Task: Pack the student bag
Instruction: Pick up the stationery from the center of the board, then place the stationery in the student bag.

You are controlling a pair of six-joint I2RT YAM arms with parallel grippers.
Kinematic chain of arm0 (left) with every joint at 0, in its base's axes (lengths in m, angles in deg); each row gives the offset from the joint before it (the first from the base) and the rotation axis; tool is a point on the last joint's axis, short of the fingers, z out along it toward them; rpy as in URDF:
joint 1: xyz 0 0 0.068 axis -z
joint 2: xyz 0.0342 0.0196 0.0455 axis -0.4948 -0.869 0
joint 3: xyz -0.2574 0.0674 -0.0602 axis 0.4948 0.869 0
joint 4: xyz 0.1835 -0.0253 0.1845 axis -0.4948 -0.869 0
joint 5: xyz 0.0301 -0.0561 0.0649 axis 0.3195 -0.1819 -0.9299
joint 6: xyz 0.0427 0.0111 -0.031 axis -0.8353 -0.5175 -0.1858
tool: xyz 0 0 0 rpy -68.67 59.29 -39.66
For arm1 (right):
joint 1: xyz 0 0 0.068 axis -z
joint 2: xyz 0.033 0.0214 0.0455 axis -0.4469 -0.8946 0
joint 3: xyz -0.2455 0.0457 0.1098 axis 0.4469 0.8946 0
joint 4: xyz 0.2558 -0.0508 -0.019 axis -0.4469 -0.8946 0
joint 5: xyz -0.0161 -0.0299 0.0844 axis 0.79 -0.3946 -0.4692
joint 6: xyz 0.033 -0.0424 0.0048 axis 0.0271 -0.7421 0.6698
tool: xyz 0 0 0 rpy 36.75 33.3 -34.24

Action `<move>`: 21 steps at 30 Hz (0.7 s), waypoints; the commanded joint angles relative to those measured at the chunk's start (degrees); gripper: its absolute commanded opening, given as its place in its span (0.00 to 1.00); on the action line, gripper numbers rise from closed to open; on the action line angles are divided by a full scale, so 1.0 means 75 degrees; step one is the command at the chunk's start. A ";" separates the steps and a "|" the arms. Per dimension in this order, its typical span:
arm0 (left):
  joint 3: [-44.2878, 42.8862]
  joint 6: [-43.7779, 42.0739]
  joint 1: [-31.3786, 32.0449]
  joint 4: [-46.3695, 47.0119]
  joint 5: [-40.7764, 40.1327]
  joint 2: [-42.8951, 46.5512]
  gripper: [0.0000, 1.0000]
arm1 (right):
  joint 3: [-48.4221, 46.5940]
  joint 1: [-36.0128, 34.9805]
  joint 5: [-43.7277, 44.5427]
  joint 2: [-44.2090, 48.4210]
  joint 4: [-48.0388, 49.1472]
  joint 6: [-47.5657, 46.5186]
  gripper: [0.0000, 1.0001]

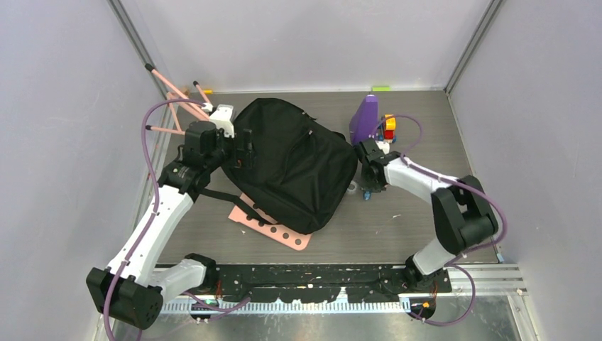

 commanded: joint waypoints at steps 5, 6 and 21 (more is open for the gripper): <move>0.0057 -0.0095 -0.0039 0.0319 -0.0175 0.0305 1.00 | -0.1491 -0.0867 0.0263 0.2484 -0.1602 0.0772 0.01; 0.0068 -0.0084 -0.0039 0.0329 -0.0170 0.0322 1.00 | -0.1656 -0.1158 0.0276 0.2547 -0.1670 0.0856 0.01; 0.0186 -0.0129 -0.0038 0.0342 -0.0550 0.0456 1.00 | -0.3497 -0.3196 0.0061 0.0788 0.0105 0.3148 0.01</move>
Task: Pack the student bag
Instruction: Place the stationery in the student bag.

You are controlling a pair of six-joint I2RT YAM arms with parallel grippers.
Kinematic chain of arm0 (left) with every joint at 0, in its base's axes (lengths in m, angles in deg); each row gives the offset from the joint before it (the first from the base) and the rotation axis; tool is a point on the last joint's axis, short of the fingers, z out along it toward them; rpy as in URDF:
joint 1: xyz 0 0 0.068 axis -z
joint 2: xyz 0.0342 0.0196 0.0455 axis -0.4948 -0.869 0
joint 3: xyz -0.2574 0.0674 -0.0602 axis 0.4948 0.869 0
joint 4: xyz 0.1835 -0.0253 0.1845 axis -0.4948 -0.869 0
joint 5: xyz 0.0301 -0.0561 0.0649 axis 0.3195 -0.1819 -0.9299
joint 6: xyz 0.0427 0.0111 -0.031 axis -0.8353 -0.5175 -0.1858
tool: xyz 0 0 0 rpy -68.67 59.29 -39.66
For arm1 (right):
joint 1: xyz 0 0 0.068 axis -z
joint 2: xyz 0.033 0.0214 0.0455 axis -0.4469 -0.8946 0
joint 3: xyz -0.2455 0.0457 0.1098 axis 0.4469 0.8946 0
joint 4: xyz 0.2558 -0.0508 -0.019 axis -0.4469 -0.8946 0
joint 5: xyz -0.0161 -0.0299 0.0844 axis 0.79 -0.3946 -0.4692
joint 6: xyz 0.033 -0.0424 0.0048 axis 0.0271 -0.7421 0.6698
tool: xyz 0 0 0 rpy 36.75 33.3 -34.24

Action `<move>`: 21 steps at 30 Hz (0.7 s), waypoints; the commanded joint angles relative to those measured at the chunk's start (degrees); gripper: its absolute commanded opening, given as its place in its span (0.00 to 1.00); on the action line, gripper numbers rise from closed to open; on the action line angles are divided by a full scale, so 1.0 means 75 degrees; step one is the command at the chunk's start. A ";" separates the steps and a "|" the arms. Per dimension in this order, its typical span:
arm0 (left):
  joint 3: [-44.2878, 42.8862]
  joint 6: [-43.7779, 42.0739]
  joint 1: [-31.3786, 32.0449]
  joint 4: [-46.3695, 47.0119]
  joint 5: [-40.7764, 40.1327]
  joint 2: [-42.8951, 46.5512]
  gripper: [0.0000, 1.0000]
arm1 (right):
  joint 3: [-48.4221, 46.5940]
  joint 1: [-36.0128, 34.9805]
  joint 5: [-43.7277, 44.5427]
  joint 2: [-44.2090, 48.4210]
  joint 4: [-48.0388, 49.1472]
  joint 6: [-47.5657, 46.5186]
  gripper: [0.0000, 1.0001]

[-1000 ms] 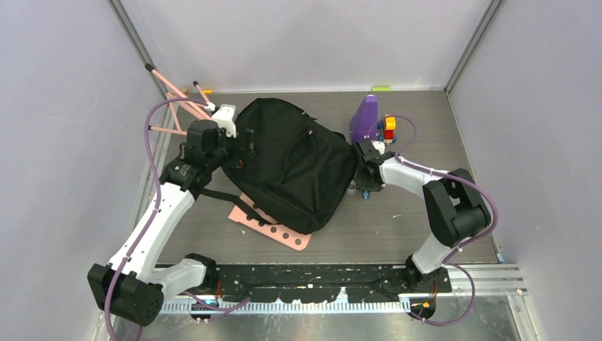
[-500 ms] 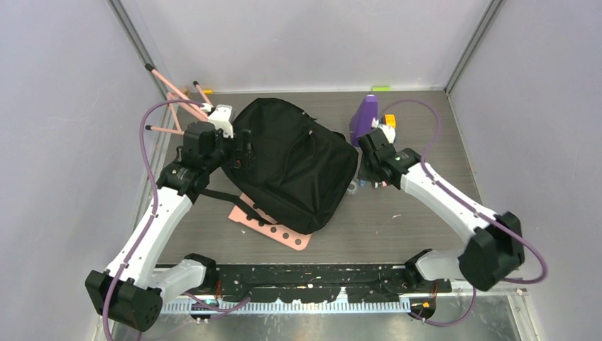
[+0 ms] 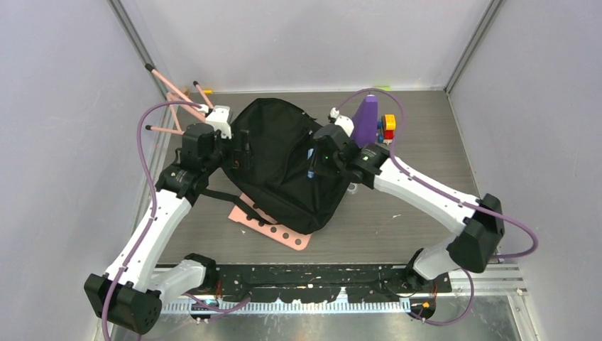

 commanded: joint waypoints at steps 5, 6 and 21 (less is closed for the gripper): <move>0.0064 -0.0157 -0.0039 0.0287 -0.0265 0.0248 1.00 | -0.0773 -0.0120 0.0150 -0.0945 0.1055 0.1187 0.01; 0.0070 -0.0164 -0.0039 0.0286 -0.0280 0.0261 1.00 | -0.0883 -0.0118 0.0206 -0.1081 0.1071 0.1215 0.01; 0.0065 -0.0227 -0.0039 0.0240 -0.0333 0.0302 1.00 | -0.1520 -0.0107 0.0948 -0.1860 0.0757 0.1748 0.02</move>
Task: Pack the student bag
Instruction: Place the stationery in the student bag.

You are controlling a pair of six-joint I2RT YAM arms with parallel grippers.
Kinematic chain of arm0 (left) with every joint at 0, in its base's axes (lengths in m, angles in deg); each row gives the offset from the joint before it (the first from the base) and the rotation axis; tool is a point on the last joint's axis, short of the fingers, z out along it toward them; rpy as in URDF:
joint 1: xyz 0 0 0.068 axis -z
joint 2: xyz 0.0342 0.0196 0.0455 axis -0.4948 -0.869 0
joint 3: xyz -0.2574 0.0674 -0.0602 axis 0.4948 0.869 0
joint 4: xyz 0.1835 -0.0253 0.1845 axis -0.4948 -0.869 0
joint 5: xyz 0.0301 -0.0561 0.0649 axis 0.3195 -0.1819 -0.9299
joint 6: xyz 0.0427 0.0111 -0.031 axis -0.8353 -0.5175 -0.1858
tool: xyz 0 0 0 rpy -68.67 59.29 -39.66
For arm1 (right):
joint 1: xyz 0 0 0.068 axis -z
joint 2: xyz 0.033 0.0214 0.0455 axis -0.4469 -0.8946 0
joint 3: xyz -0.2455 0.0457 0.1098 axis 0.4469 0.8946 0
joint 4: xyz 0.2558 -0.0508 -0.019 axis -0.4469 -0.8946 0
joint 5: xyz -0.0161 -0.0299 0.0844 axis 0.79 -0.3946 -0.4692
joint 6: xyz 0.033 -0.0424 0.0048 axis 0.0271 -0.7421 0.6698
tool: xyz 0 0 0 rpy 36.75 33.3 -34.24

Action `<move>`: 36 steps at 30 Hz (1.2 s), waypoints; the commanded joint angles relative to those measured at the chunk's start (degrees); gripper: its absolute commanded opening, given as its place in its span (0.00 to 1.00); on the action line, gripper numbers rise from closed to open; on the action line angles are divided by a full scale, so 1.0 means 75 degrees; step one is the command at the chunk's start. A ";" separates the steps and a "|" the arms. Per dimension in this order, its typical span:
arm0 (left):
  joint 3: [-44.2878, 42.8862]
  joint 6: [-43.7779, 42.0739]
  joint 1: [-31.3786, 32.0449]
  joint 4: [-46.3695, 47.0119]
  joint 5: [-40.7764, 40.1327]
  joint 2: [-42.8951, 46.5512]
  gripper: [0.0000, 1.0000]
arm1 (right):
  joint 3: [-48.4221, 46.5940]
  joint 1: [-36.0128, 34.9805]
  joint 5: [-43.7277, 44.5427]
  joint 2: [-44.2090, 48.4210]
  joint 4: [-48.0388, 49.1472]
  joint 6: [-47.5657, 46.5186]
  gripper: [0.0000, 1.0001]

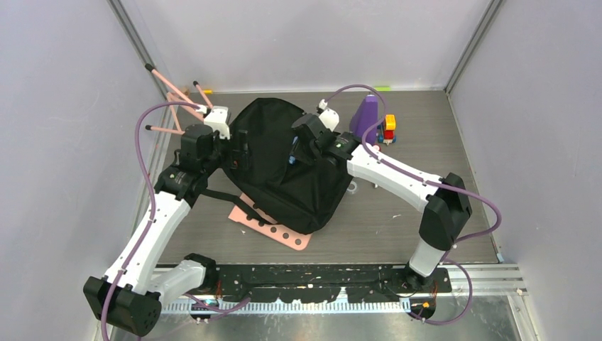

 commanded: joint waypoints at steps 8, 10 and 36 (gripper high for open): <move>0.0016 -0.0191 -0.0039 0.0228 -0.0135 0.0180 1.00 | 0.0630 -0.0039 0.0892 0.0341 0.0825 0.1068 0.02; 0.0002 -0.0202 -0.0039 0.0228 -0.0147 0.0174 1.00 | 0.0768 -0.0052 0.0907 0.0374 0.1032 0.1175 0.02; 0.0020 -0.0272 -0.0039 0.0251 0.0068 0.0092 1.00 | 0.0444 -0.0399 0.2083 0.0613 0.0935 -0.0170 0.63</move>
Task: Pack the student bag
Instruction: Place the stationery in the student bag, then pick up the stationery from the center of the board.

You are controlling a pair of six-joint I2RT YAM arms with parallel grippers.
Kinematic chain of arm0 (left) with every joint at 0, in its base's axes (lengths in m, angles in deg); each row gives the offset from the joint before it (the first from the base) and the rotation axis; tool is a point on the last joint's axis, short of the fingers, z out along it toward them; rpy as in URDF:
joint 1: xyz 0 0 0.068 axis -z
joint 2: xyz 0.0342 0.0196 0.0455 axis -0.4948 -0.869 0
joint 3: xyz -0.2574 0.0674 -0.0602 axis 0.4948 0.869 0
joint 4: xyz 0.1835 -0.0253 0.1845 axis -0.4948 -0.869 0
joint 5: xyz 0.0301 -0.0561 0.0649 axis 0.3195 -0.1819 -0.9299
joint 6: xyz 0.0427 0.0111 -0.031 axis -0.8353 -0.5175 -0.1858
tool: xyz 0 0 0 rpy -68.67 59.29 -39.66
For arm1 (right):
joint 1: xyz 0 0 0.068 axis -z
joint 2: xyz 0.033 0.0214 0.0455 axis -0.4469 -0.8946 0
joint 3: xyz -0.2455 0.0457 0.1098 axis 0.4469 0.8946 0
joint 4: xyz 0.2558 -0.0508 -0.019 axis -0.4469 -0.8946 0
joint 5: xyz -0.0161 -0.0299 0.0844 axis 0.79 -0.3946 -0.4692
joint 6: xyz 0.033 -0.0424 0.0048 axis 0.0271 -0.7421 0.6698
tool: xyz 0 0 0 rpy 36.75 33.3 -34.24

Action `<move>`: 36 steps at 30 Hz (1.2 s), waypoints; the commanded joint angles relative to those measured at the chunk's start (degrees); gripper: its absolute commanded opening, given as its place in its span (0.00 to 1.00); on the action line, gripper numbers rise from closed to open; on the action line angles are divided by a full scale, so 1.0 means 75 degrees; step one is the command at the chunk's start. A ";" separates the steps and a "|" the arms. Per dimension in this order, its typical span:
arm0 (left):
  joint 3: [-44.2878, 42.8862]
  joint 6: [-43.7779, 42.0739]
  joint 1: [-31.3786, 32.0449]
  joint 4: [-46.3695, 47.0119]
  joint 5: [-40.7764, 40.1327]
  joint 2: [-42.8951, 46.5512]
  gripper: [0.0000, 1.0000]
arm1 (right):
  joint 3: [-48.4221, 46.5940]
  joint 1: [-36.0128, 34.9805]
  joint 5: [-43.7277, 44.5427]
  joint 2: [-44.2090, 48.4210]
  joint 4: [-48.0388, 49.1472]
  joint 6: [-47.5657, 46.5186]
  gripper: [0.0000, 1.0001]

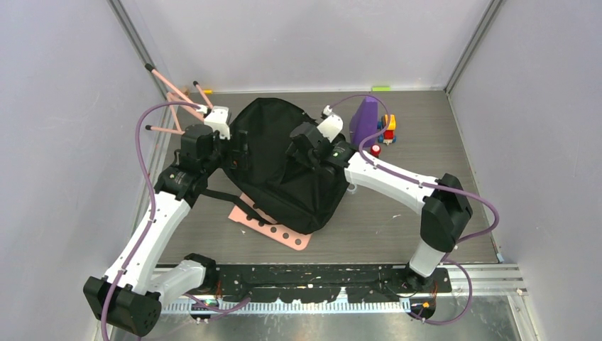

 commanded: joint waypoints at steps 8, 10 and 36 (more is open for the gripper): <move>0.0030 -0.0168 -0.0039 0.0228 0.0149 0.0095 1.00 | -0.0093 0.0141 0.1368 0.1853 -0.1001 -0.3062 0.74; 0.0029 -0.0168 -0.0039 0.0228 0.0191 0.0063 1.00 | 0.0121 0.0800 0.0793 0.2146 -0.1540 -0.3289 0.76; 0.0303 -0.0485 0.0393 0.0861 0.2344 0.0128 0.96 | 0.1847 0.4917 -0.3189 -0.0005 -0.1639 -0.6432 0.81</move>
